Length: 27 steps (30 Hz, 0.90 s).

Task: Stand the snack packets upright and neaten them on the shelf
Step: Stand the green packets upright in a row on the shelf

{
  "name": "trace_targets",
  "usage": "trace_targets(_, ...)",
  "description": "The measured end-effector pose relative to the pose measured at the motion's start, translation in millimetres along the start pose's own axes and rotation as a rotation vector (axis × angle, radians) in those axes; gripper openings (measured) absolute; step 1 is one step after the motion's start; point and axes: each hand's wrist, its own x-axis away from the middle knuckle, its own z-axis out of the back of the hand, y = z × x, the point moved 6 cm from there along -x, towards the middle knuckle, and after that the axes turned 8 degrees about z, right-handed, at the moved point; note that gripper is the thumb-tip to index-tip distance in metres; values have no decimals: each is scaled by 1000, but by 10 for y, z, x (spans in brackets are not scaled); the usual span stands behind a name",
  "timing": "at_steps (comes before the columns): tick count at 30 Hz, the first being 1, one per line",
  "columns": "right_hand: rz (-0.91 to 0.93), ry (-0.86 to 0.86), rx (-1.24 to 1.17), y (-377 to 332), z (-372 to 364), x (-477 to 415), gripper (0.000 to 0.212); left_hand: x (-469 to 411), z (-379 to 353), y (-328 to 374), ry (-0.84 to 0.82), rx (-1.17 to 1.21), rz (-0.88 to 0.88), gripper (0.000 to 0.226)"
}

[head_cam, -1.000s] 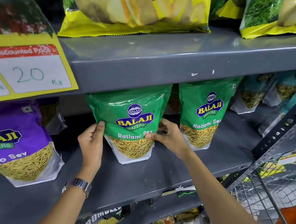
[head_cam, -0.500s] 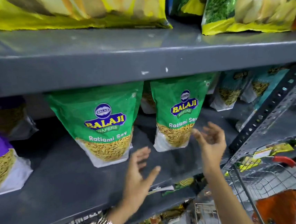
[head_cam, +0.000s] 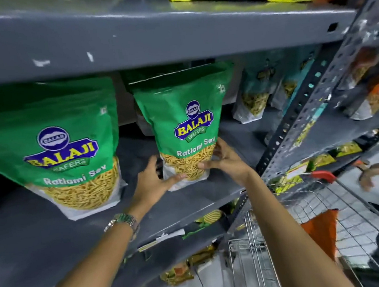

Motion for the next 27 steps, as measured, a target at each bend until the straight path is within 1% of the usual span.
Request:
trace_targets(2,31,4,-18,18,83,103,68,82,-75,16,22,-27,0,74)
trace_targets(5,39,3,-43,64,188,255,67,250,-218,51,46,-61,-9,83)
trace_targets(7,44,-13,-43,80,229,324,63,343,-287,58,67,-72,-23,85)
trace_targets(11,62,-26,-58,50,242,430,59,429,-322,78,88,-86,-26,73)
trace_targets(14,81,-22,-82,47,230,481,60,432,-338,70,42,-55,-11,71)
trace_targets(18,96,-10,-111,79,217,496,62,434,-350,69,30,-50,-12,77)
trace_targets(21,100,1,-124,107,202,507,62,454,-387,46,30,-27,-13,69)
trace_targets(23,94,8,-110,89,175,543,70,477,-397,41,16,-7,-7,70)
trace_targets(24,87,12,-107,76,166,570,75,501,-410,46,-7,8,-11,77)
trace_targets(25,81,41,-115,56,167,608,80,534,-414,50,-24,23,-16,88)
trace_targets(26,76,116,-139,29,177,671,83,581,-391,52,-18,51,-20,97)
trace_targets(27,79,250,-156,15,204,769,81,646,-334,54,21,107,-35,99)
